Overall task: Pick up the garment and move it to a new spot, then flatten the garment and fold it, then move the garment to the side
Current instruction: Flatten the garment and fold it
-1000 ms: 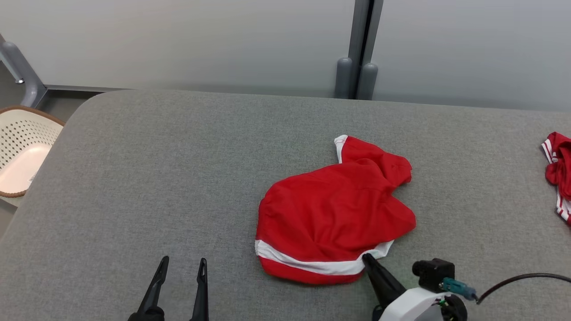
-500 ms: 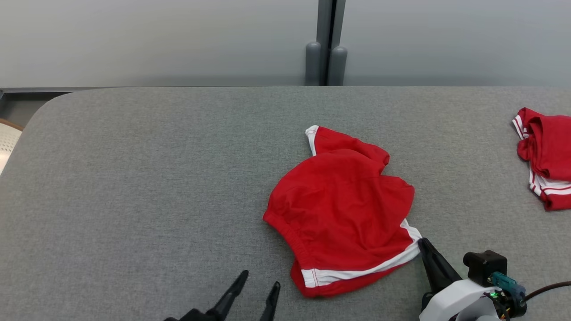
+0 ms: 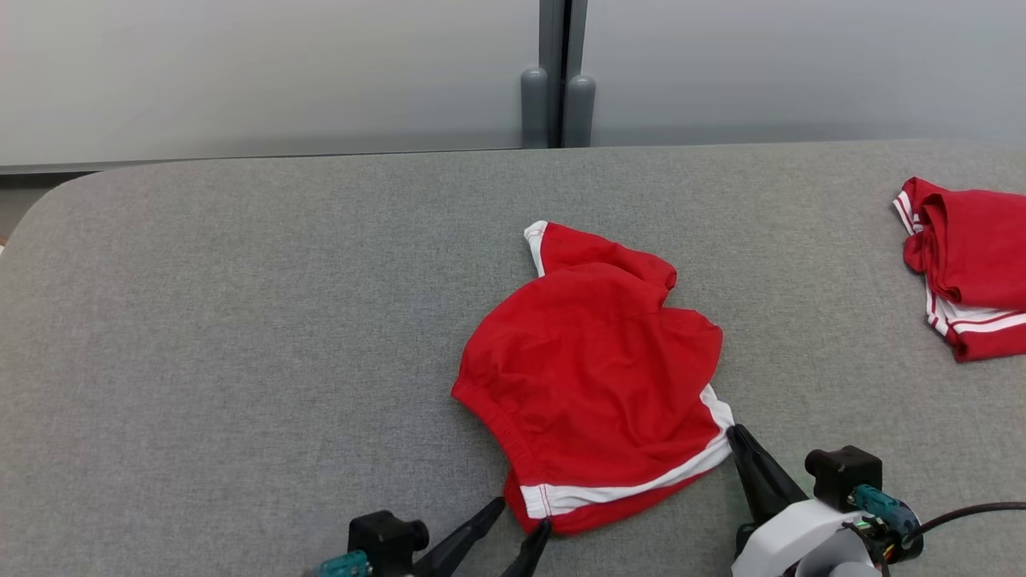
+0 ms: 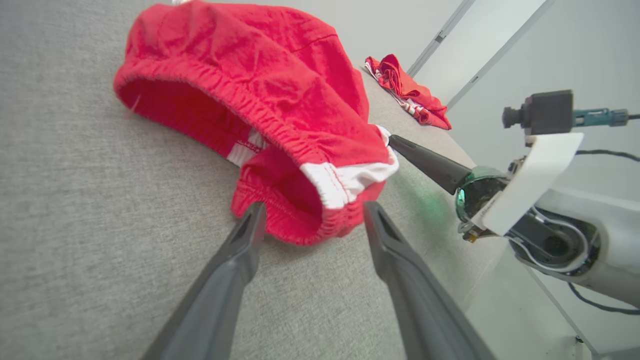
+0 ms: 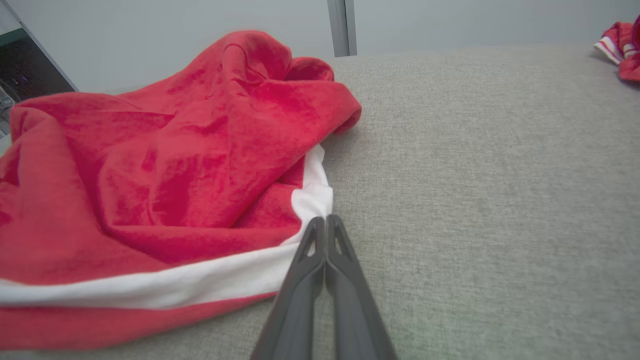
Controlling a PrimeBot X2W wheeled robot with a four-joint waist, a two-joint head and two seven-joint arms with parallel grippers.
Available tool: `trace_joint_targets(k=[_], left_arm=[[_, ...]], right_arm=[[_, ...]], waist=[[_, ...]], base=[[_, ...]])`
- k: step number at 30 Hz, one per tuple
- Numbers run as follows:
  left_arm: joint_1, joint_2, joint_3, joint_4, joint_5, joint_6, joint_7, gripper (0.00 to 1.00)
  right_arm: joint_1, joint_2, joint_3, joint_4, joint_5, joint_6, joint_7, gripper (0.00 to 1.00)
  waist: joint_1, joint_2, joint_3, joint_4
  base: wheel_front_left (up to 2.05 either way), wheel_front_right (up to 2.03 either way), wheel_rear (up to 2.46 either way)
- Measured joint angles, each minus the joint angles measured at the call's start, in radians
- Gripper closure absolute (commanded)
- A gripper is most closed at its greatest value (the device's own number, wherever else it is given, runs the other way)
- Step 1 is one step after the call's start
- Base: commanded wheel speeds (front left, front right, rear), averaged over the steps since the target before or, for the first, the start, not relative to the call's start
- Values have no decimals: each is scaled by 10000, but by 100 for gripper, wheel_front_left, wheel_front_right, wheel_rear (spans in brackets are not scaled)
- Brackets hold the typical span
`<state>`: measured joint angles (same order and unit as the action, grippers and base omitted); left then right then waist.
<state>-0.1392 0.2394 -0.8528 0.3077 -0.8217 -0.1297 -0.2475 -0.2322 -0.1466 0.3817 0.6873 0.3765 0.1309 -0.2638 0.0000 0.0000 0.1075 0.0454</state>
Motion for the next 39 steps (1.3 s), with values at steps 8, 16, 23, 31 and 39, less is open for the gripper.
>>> trace_joint_targets(k=[8,16,23,31,39], left_arm=[[-1367,44,-1202,178,-1237,0,-105,75],[-1581,602,-1465,-320,-1852,0,-142,100],[-1188,941,-943,-725,-2029,-2,-144,100],[-1125,1011,-1810,-593,-2811,0,-79,0],[-1351,1244,-2188,-579,-3335,0,-100,100]], right_arm=[[-292,-58,157,-63,-19,0,0,100],[-341,-184,58,-173,-61,0,0,100],[-197,-203,-33,-500,-36,2,0,100],[-137,-153,171,-560,15,0,0,100],[-130,-230,182,-560,59,0,0,100]], waist=[[0,0,396,-130],[0,1,553,-45],[0,0,479,161],[0,0,344,258],[0,0,267,102]], base=[[0,0,0],[0,0,0],[0,0,0],[0,0,0],[0,0,0]])
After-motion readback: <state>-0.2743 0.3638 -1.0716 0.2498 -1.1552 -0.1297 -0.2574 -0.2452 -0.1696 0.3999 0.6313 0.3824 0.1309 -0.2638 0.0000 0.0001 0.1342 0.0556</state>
